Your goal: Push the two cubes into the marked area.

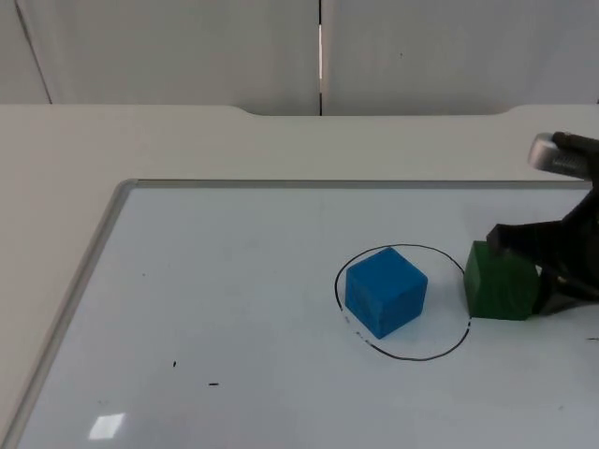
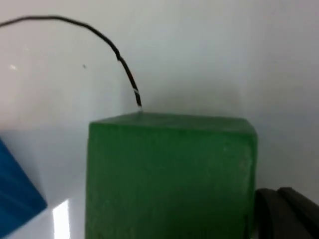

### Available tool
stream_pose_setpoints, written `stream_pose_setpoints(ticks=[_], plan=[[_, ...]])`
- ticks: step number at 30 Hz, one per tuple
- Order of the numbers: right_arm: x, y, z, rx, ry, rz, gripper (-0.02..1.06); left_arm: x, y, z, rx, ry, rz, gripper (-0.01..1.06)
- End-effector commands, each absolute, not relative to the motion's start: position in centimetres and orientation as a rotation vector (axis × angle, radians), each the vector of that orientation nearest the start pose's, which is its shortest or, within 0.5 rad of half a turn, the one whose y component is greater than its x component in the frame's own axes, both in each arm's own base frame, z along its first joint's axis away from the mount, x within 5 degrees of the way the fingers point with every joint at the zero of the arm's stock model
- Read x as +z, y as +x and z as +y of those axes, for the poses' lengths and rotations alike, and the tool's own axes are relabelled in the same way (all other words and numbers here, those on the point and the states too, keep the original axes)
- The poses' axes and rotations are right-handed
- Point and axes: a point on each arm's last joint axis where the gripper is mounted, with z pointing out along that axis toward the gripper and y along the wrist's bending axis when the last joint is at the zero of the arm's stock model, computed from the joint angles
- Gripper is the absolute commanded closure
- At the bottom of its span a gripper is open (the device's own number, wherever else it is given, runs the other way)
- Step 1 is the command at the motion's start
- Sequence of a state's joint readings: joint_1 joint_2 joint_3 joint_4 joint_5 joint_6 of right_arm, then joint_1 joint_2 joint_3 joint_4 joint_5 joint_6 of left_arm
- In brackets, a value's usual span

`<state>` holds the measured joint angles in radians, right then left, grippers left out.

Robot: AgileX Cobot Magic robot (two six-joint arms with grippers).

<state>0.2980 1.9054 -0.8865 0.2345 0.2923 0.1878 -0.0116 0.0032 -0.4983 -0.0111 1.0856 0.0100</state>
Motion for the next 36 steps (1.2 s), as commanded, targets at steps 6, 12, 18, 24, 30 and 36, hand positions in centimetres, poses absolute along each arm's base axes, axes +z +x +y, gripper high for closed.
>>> stream_pose_setpoints(ticks=[6,12,18,24,30,36], plan=[[10.7,31.4,10.5,0.278,0.145,2.787,1.04,27.4,-0.5,-0.1,-0.012,0.016,2.064,1.05],[10.9,31.6,11.8,0.296,0.089,2.724,1.04,27.4,-0.5,-0.1,-0.012,0.016,2.064,1.05],[11.0,31.8,12.3,0.305,0.074,2.682,1.04,27.4,-0.5,-0.1,-0.012,0.016,2.064,1.05],[9.9,32.0,12.4,0.303,0.112,2.679,1.04,27.4,-0.5,-0.1,-0.012,0.016,2.064,1.05],[10.1,32.3,12.5,0.314,0.134,2.665,1.04,27.4,-0.5,-0.1,-0.012,0.016,2.064,1.05],[11.2,33.5,12.9,0.334,0.125,2.622,1.04,27.4,-0.5,-0.1,-0.012,0.016,2.064,1.05]])
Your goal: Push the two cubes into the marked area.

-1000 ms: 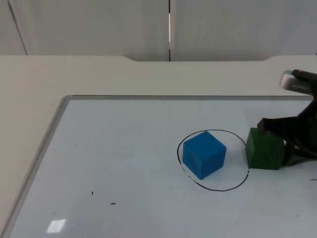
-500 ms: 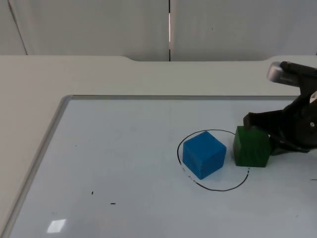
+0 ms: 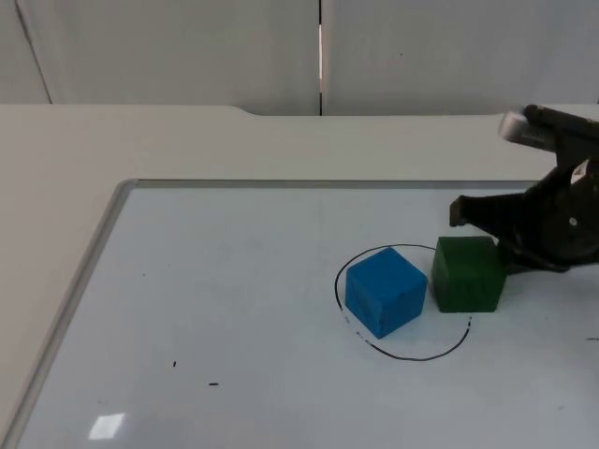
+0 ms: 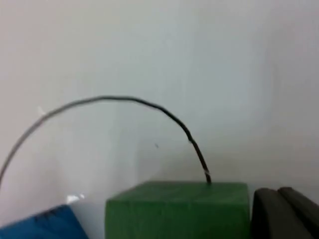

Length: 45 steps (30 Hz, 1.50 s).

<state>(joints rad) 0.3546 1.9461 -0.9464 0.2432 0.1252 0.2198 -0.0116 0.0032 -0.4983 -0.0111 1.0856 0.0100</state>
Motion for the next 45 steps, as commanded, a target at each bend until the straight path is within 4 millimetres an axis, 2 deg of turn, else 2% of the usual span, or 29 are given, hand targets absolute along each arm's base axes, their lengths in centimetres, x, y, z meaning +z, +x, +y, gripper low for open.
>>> stream_pose_setpoints(ticks=[1,8,12,14,35,45], plan=[[11.3,33.8,13.1,0.337,0.118,2.616,1.04,27.4,-0.5,-0.1,-0.012,0.016,2.064,1.05],[11.4,34.3,13.8,0.335,0.066,2.624,1.04,27.4,-0.5,-0.1,-0.012,0.016,2.064,1.05],[9.7,34.3,13.8,0.311,0.049,2.668,1.04,27.4,-0.5,-0.1,-0.012,0.016,2.064,1.05],[9.6,34.3,13.8,0.306,0.035,2.667,1.04,27.4,-0.5,-0.1,-0.012,0.016,2.064,1.05],[10.3,34.9,14.3,0.325,0.022,2.587,1.04,27.4,-0.5,-0.1,-0.012,0.016,2.064,1.05],[10.2,34.7,14.3,0.345,0.088,2.616,1.04,27.4,-0.5,-0.1,-0.012,0.016,2.064,1.05]])
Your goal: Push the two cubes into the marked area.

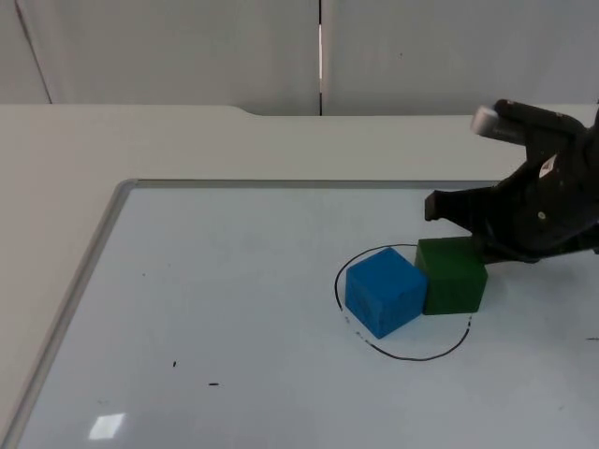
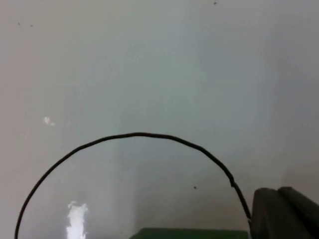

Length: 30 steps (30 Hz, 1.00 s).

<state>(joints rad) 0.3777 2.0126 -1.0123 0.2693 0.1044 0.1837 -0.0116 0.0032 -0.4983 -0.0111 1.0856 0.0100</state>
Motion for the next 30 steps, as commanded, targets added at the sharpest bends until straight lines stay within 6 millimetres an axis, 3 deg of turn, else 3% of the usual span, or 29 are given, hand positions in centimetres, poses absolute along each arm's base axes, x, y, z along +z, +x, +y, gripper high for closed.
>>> stream_pose_setpoints(ticks=[1,24,28,30], plan=[[10.2,34.6,14.7,0.350,0.079,2.613,1.04,27.4,-0.5,-0.1,-0.012,0.016,2.064,1.05],[10.5,35.1,14.7,0.369,0.123,2.546,1.04,27.4,-0.5,-0.1,-0.012,0.016,2.064,1.05],[11.1,35.2,14.6,0.369,0.106,2.530,1.04,27.4,-0.5,-0.1,-0.012,0.016,2.064,1.05],[12.9,35.3,14.3,0.347,0.009,2.485,1.04,27.4,-0.5,-0.1,-0.012,0.016,2.064,1.05]])
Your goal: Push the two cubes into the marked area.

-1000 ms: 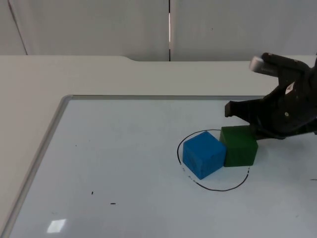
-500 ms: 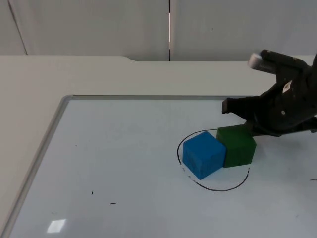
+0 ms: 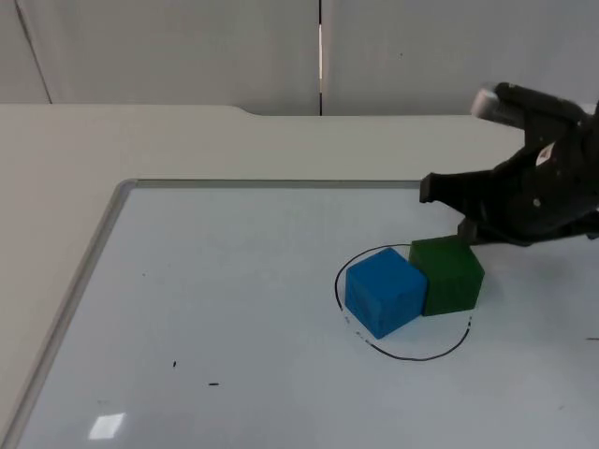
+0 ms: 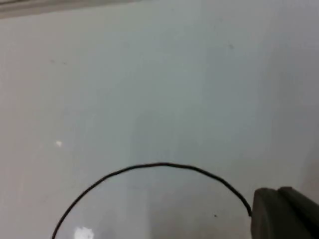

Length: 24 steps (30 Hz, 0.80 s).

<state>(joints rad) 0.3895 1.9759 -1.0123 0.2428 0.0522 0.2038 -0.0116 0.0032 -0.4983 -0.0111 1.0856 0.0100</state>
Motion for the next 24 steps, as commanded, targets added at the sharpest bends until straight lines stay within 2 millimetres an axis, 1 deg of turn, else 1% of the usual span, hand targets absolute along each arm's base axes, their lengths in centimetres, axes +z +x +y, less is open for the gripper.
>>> stream_pose_setpoints(ticks=[1,2,3,5,7,8,10,12,13,14,17,18,19,21,23,24], plan=[[14.1,35.2,14.3,0.348,-0.021,2.460,1.04,27.4,-0.5,-0.1,-0.012,0.016,2.064,1.05],[15.4,35.1,14.0,0.338,-0.062,2.435,1.04,27.4,-0.5,-0.1,-0.012,0.016,2.064,1.05],[15.4,35.1,14.0,0.338,-0.062,2.435,1.04,27.4,-0.5,-0.1,-0.012,0.016,2.064,1.05],[18.0,34.7,13.4,0.325,-0.111,2.380,1.04,27.4,-0.5,-0.1,-0.012,0.016,2.064,1.05],[21.2,34.1,12.8,0.308,-0.165,2.305,1.04,27.4,-0.5,-0.1,-0.012,0.016,2.064,1.05],[21.2,34.1,12.8,0.308,-0.165,2.305,1.04,27.4,-0.5,-0.1,-0.012,0.016,2.064,1.05],[24.0,33.2,12.4,0.289,-0.214,2.238,1.04,27.4,-0.5,-0.1,-0.012,0.016,2.064,1.05],[26.9,32.0,11.9,0.292,-0.224,2.172,1.04,27.4,-0.5,-0.1,-0.012,0.016,2.064,1.05],[27.9,31.5,11.7,0.292,-0.228,2.154,1.04,27.4,-0.5,-0.1,-0.012,0.016,2.064,1.05],[27.9,31.5,11.7,0.292,-0.228,2.154,1.04,27.4,-0.5,-0.1,-0.012,0.016,2.064,1.05],[31.2,29.4,10.9,0.289,-0.244,2.091,1.04,27.4,-0.5,-0.1,-0.012,0.016,2.064,1.05],[31.9,28.8,10.7,0.283,-0.255,2.079,1.04,27.4,-0.5,-0.1,-0.012,0.016,2.064,1.05],[31.9,28.8,10.7,0.283,-0.255,2.079,1.04,27.4,-0.5,-0.1,-0.012,0.016,2.064,1.05],[33.4,27.6,10.2,0.264,-0.293,2.041,1.04,27.4,-0.5,-0.1,-0.012,0.016,2.064,1.05],[34.4,26.6,9.9,0.246,-0.324,2.028,1.04,27.4,-0.5,-0.1,-0.012,0.016,2.064,1.05],[34.4,26.6,9.9,0.246,-0.324,2.028,1.04,27.4,-0.5,-0.1,-0.012,0.016,2.064,1.05]])
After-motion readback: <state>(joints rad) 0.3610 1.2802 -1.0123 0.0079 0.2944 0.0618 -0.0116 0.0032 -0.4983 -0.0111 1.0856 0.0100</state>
